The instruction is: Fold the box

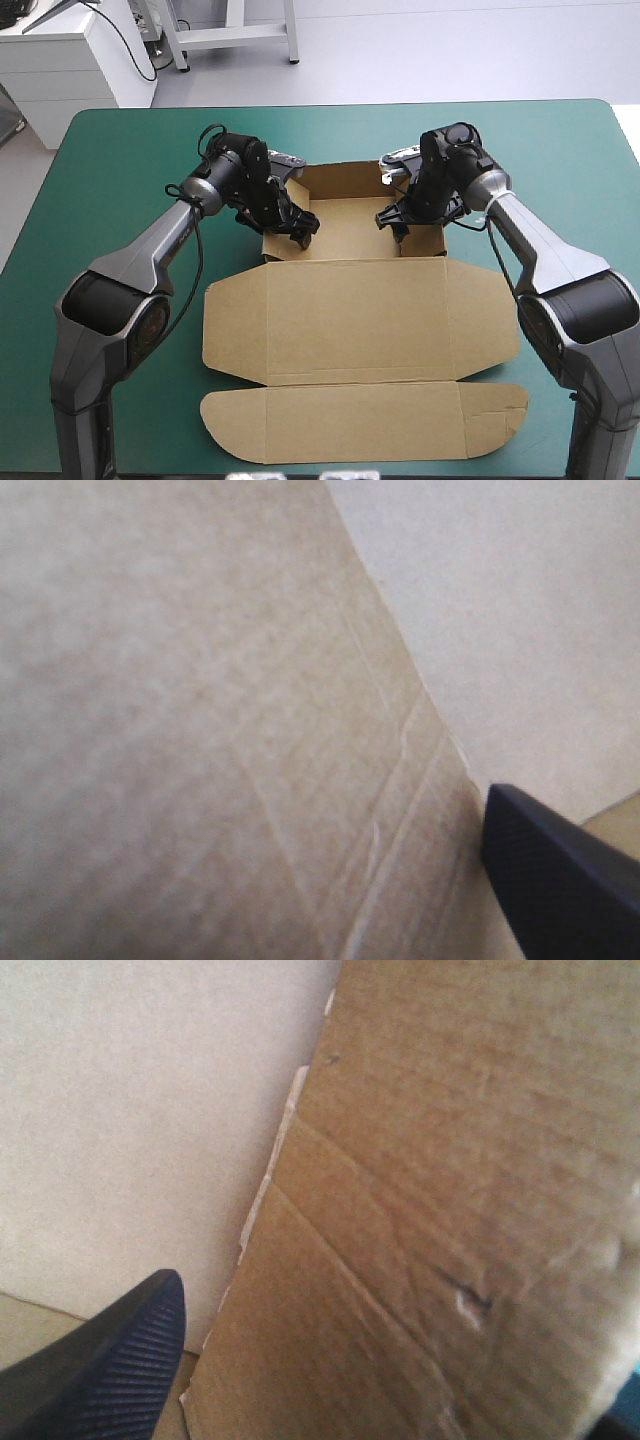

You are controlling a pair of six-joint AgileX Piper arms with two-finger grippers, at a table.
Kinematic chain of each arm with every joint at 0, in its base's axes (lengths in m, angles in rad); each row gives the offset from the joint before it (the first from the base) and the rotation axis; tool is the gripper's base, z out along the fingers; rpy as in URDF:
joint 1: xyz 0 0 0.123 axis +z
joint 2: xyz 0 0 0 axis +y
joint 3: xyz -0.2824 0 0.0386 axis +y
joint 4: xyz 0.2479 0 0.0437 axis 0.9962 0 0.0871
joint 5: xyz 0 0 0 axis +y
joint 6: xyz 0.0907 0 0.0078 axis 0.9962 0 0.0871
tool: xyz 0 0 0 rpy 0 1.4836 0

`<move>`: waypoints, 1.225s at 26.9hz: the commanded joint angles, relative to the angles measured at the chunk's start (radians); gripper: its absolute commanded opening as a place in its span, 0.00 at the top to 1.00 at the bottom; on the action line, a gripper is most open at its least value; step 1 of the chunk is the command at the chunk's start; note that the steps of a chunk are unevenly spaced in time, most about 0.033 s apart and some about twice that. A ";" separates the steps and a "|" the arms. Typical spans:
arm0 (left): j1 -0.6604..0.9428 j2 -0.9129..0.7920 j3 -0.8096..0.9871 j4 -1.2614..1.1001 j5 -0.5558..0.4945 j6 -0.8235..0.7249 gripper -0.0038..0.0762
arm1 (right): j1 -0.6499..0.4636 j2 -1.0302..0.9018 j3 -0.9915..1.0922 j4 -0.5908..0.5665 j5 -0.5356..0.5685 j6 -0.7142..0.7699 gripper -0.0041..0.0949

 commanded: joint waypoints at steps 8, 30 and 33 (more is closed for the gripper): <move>-0.001 -0.094 -0.060 0.036 0.058 -0.011 0.15 | -0.003 -0.073 -0.029 -0.078 0.000 0.003 0.24; -0.001 -0.445 -0.142 0.184 0.058 0.028 0.28 | -0.040 -0.344 -0.029 -0.105 -0.022 -0.002 0.24; -0.001 -0.531 -0.142 0.195 0.058 0.055 0.42 | -0.040 -0.350 -0.029 -0.103 -0.022 -0.010 0.24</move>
